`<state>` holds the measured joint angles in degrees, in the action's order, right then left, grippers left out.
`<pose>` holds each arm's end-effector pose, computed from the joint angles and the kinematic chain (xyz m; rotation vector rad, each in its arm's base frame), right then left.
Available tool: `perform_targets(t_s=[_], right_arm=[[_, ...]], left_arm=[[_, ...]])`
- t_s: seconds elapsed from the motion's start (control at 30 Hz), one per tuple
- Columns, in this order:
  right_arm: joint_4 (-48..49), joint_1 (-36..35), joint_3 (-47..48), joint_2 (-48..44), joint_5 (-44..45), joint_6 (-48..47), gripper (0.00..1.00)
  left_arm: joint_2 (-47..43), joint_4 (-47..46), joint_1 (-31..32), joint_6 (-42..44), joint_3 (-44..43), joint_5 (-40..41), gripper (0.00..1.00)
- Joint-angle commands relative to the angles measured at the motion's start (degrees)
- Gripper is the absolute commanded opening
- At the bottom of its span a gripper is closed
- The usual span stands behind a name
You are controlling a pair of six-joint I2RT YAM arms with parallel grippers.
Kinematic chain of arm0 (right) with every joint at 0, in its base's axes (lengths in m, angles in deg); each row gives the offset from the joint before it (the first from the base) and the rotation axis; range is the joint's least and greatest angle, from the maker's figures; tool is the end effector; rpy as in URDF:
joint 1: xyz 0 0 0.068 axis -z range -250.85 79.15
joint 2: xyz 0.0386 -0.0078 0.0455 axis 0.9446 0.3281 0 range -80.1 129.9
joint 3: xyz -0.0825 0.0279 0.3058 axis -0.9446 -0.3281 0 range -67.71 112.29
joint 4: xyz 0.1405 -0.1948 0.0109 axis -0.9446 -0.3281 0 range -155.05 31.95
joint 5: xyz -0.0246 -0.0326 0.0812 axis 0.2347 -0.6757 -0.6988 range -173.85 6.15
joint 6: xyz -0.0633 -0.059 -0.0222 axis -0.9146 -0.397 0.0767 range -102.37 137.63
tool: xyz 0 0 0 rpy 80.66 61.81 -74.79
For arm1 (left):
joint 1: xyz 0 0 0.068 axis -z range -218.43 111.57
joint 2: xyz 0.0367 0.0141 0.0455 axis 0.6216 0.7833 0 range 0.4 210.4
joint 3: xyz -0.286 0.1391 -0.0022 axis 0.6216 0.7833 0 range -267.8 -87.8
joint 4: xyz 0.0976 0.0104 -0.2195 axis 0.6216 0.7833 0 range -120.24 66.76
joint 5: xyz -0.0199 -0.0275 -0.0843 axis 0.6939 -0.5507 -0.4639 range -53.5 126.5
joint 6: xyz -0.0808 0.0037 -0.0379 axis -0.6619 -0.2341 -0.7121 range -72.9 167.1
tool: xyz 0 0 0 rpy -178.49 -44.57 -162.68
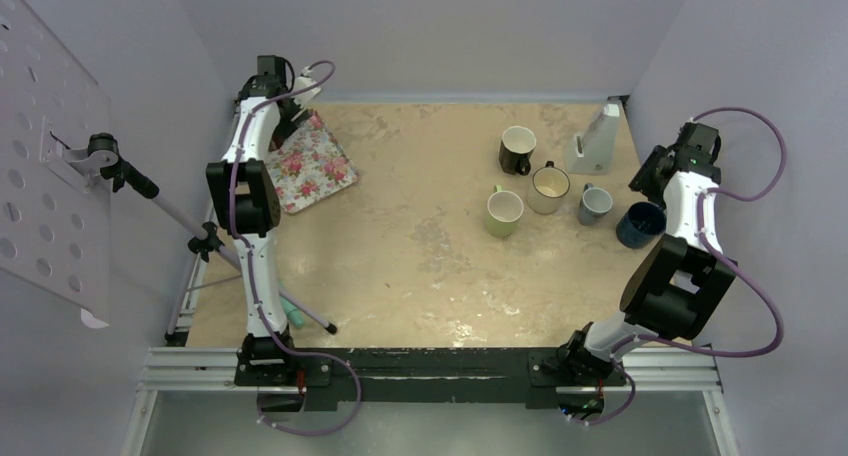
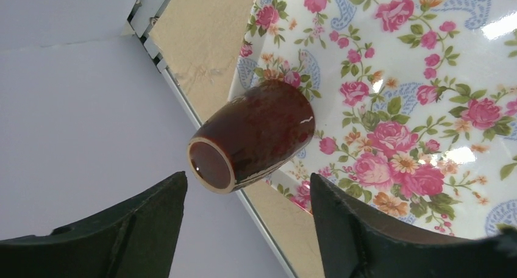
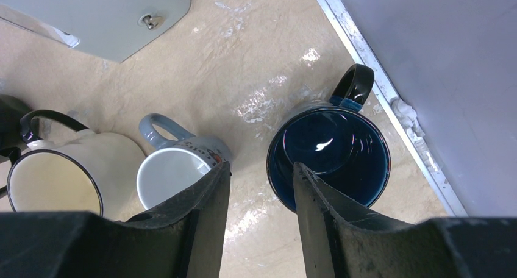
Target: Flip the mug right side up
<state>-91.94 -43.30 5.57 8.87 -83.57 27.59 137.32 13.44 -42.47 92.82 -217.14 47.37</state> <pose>0.3051 -0.1596 0.3046 0.7869 2.3109 -0.1433 0.5679 0.0551 0.2370 0.8247 2.4052 0.5953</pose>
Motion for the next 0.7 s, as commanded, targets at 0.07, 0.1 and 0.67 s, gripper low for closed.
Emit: perform_targets(t_s=[0.07,0.1,0.67], right_arm=[[0.1,0.4,2.1,-1.3,-0.1,-0.8,0.46],[0.1,0.4,2.1,-1.5,-0.1,-0.9,0.46],[0.6,0.4,1.5,-2.4,-0.1,-1.3,0.46]], left_arm=[[2.1,1.7,-0.4,2.9,-3.4,-0.4,0.68],[2.2,2.8,-0.4,2.3,-3.7,-0.9,0.67],[-3.5,13.4,0.5,-3.2,3.1,-16.2,0.60]])
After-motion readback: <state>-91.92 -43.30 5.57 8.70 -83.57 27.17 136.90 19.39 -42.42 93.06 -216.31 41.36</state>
